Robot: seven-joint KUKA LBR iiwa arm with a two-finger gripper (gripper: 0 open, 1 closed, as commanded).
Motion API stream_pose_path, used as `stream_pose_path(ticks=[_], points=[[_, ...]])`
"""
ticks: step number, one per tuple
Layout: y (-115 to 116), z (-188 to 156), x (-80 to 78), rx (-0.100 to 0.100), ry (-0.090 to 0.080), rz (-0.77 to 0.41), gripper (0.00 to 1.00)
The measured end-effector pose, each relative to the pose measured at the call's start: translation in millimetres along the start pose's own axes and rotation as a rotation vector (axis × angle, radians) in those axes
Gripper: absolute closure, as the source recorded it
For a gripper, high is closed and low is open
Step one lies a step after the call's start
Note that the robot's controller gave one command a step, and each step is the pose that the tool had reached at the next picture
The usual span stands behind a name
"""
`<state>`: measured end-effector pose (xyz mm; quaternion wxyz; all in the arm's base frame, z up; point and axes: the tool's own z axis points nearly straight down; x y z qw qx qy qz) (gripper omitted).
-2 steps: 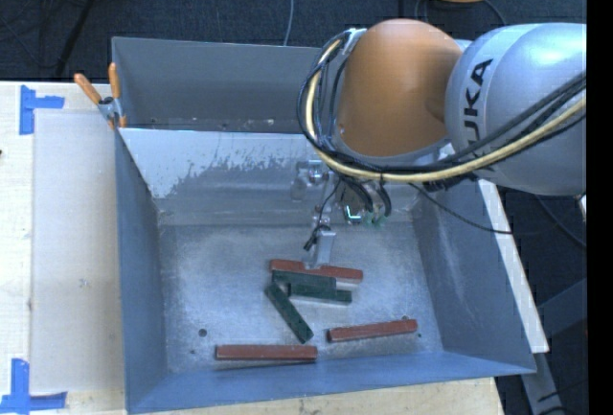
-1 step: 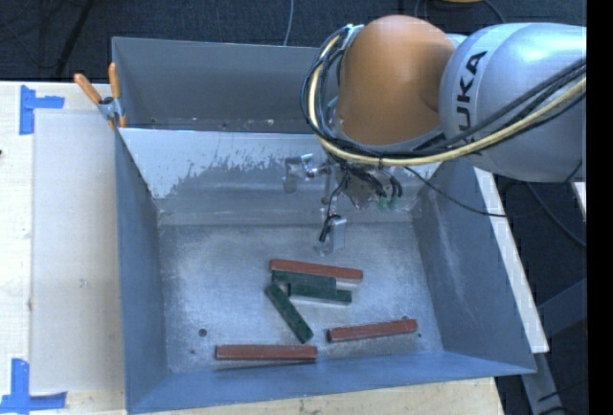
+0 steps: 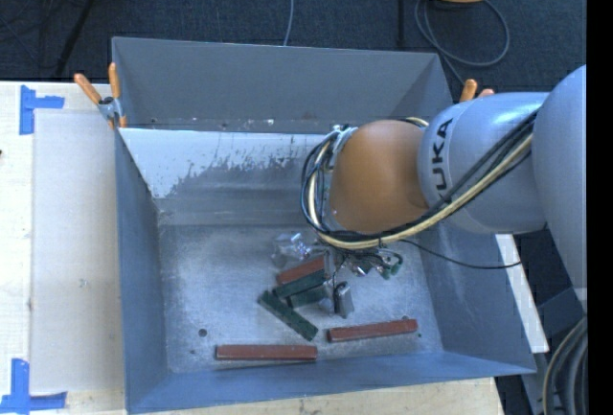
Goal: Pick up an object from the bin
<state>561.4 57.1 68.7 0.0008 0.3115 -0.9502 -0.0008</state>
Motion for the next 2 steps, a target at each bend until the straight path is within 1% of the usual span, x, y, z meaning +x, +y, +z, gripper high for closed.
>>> stream_pose_path(ticks=[1, 2], points=[[-1, -4, -2.2, 0.003, -0.008, 0.005, 1.00], [20, -148, -13.1, 0.006, -0.009, -0.179, 1.00]])
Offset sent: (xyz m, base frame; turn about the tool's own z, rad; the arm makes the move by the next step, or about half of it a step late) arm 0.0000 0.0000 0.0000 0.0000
